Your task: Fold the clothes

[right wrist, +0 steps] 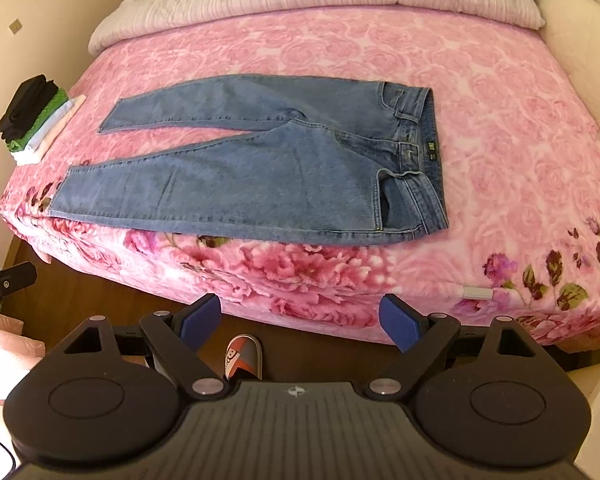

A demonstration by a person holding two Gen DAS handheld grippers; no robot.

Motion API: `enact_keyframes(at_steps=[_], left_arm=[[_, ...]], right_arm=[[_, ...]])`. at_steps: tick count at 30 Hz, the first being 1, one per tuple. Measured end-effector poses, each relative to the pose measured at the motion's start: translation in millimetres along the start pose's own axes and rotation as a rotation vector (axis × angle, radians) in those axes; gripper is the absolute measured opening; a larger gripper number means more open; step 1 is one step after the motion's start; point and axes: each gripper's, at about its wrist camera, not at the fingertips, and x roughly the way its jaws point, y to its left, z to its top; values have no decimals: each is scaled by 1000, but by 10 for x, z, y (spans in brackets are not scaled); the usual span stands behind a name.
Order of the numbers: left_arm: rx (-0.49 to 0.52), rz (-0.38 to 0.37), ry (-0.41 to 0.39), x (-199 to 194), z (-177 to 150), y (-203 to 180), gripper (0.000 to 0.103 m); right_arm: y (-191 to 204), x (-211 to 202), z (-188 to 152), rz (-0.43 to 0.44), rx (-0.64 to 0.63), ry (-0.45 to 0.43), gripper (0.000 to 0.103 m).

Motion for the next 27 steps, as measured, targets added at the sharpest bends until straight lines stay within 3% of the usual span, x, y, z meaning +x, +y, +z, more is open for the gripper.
enact_keyframes(at_steps=[16,27], left_arm=[[-37,9,-26,-12,77,110,78],[-41,-20,-27,50,155,8,80]], right_arm=[[129,27,109,-3,-21,-9,89],[-4,-30,183,-12,-20,-33,89]])
